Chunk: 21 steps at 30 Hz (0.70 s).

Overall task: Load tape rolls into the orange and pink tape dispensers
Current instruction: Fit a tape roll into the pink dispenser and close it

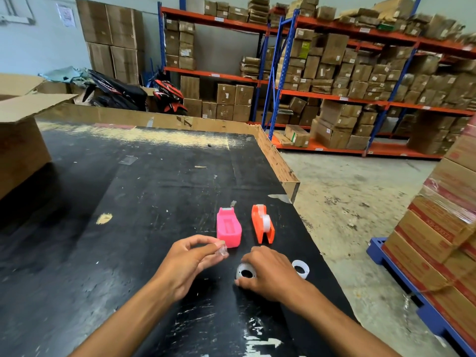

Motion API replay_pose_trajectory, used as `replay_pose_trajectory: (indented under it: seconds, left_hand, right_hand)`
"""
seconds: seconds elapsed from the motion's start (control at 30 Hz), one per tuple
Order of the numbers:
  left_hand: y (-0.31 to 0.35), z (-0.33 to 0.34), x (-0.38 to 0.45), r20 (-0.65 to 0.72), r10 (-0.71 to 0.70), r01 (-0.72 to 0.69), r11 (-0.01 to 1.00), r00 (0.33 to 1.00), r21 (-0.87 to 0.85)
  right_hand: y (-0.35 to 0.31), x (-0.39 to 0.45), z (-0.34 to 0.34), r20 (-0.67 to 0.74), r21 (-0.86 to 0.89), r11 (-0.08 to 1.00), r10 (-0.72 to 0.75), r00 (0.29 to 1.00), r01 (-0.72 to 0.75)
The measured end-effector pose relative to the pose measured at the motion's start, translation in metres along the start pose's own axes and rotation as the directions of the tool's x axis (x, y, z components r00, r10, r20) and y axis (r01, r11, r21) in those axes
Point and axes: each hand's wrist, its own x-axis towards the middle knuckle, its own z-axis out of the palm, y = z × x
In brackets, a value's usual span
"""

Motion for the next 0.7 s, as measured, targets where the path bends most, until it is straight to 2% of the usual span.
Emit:
replay_pose_trajectory:
  seconds: [0.07,0.13,0.2,0.3,0.57,0.7]
  left_hand:
    - [0.001,-0.003,-0.003,-0.022,0.009,-0.009,1.000,1.000,0.000]
    - [0.002,-0.006,-0.005,-0.047,0.035,-0.035,0.999,0.998,0.017]
    - [0.002,-0.006,-0.007,-0.062,0.068,-0.068,0.998,0.996,0.008]
    - [0.002,-0.004,-0.009,-0.045,0.125,-0.126,0.991,0.991,-0.033]
    - [0.003,0.002,-0.015,0.030,0.237,-0.238,0.969,0.971,0.060]
    - [0.008,0.004,-0.020,0.111,0.251,-0.261,0.961,0.962,0.087]
  right_hand:
    - [0.003,0.005,-0.003,-0.096,0.293,0.956,0.025,0.995,0.004]
    - [0.004,0.009,-0.010,-0.156,0.623,0.782,0.080,0.985,0.035]
    - [0.003,0.011,-0.015,-0.181,0.796,0.597,0.081,0.980,0.098]
    - [-0.002,0.010,-0.015,-0.240,0.829,0.520,-0.002,0.971,0.206]
    - [-0.004,0.008,-0.017,-0.369,0.735,0.575,-0.107,0.923,0.360]
    - [-0.002,0.007,-0.019,-0.388,0.764,0.530,-0.080,0.918,0.368]
